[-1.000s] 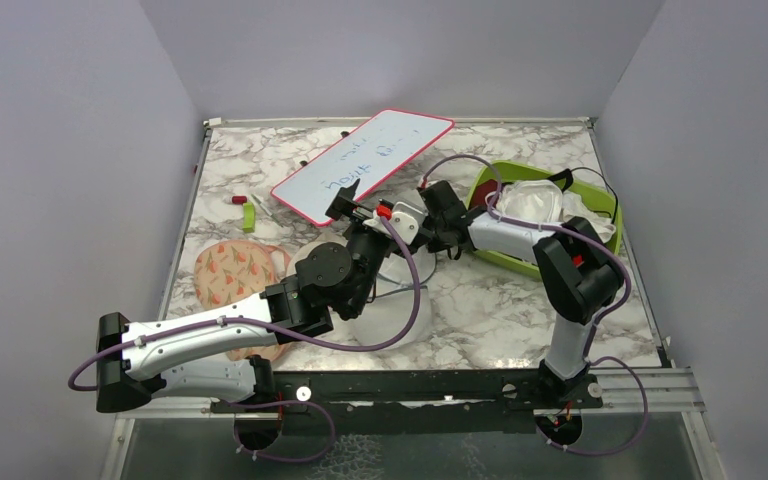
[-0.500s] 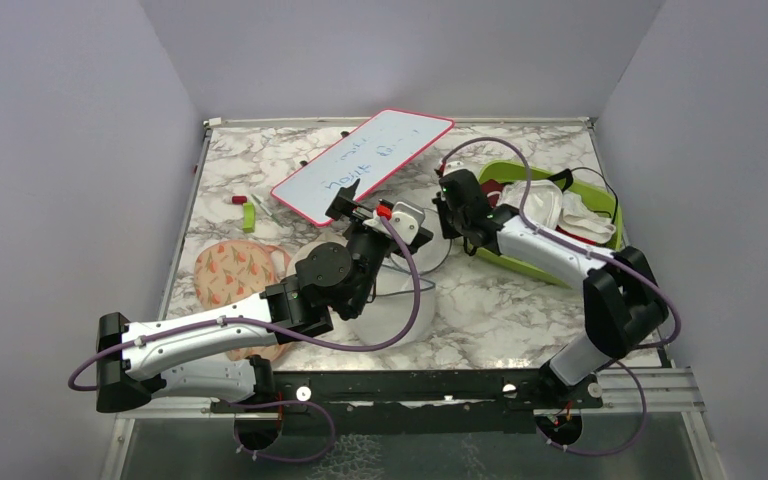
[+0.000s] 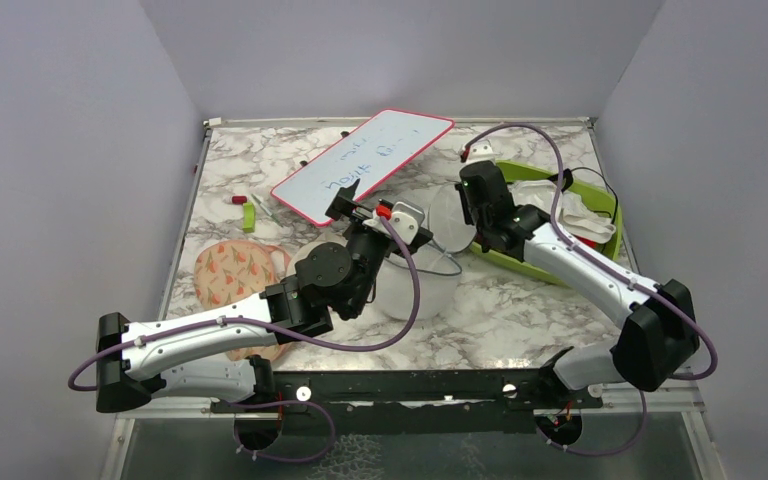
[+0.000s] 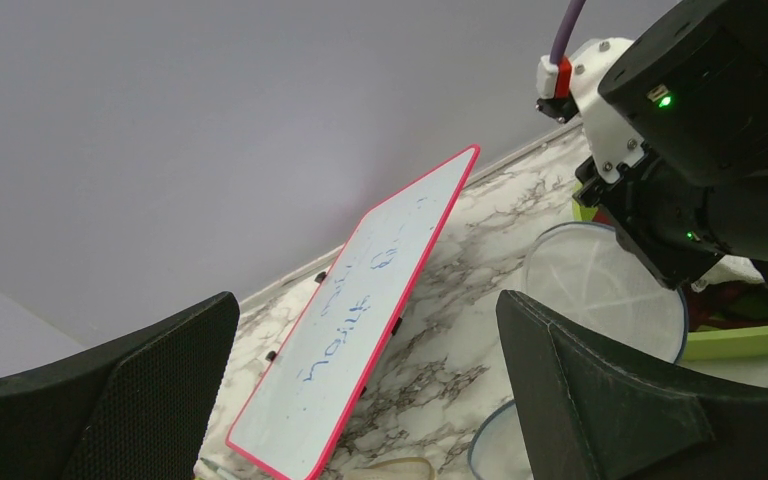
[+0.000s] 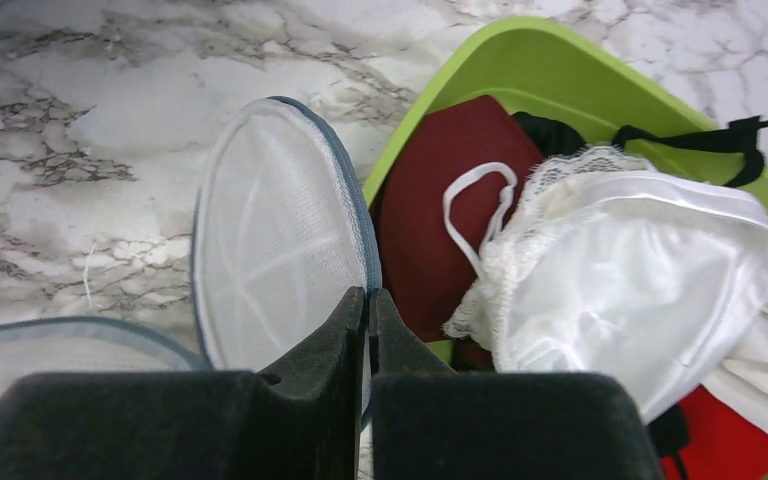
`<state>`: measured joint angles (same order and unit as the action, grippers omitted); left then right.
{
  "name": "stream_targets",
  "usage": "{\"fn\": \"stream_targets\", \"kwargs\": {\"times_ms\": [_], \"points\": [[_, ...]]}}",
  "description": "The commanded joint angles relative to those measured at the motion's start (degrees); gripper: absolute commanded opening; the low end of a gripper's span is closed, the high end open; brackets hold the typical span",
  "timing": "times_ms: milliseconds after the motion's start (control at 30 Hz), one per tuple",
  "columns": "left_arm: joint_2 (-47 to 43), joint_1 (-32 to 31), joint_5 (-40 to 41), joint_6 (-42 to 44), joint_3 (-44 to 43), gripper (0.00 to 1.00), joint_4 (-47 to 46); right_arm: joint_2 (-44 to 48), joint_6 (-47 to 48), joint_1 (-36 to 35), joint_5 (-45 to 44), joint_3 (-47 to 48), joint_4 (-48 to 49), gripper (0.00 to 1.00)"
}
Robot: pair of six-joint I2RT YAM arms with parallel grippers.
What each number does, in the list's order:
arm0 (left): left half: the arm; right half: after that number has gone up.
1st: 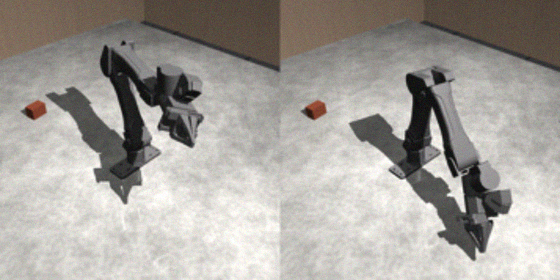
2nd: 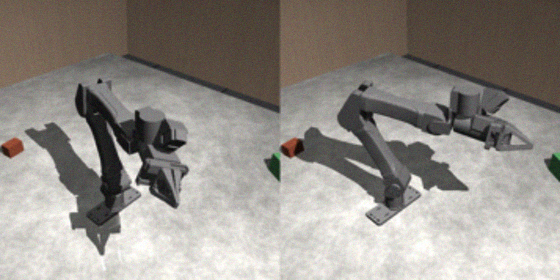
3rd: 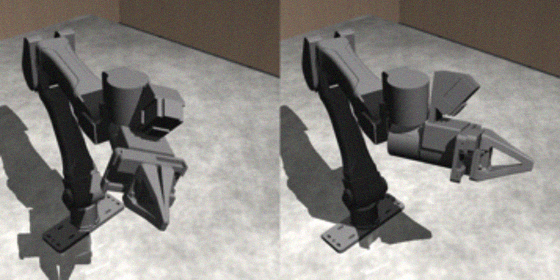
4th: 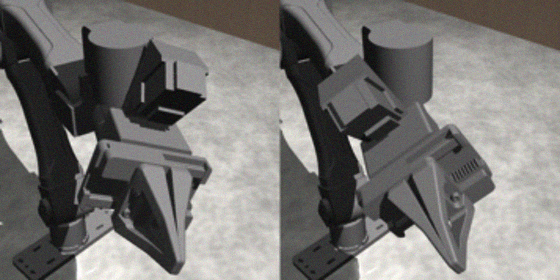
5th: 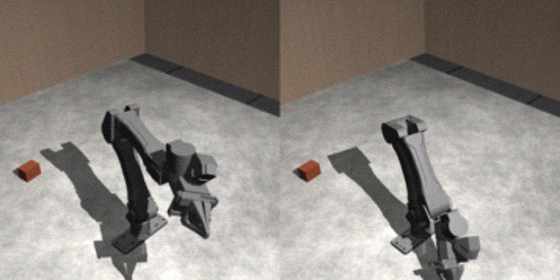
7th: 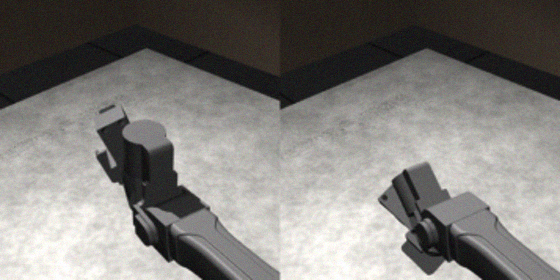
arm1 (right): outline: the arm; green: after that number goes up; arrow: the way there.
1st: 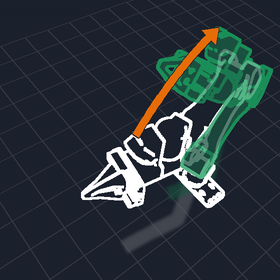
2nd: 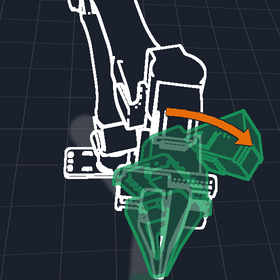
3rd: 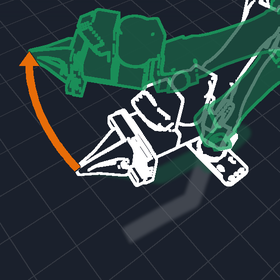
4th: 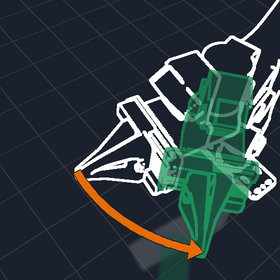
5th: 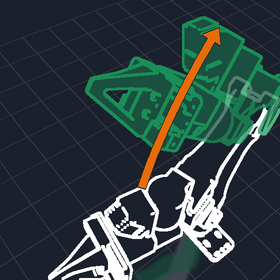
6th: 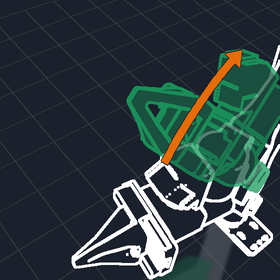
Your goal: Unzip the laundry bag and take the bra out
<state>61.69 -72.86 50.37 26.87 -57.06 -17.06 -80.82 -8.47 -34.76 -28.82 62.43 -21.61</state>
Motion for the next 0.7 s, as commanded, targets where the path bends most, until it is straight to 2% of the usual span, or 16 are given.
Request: {"fn": "stream_targets", "kwargs": {"times_ms": [0, 267, 667], "points": [[-1.39, 0.1, -1.06, -0.68, -0.82, 0.98, -0.17, 3.48, 3.13, 0.23, -4.83, 2.56, -1.52, 0.01], [-1.75, 0.13, -1.07, -0.77, -0.86, 0.98, -0.08, 6.92, 5.77, -0.14, 7.98, 3.15, -4.12, 0.01], [-1.13, 0.14, -1.16, -0.95, -0.83, 0.98, 0.0, 9.42, 9.7, -4.11, 15.25, 1.13, -6.26, 0.01]]}}
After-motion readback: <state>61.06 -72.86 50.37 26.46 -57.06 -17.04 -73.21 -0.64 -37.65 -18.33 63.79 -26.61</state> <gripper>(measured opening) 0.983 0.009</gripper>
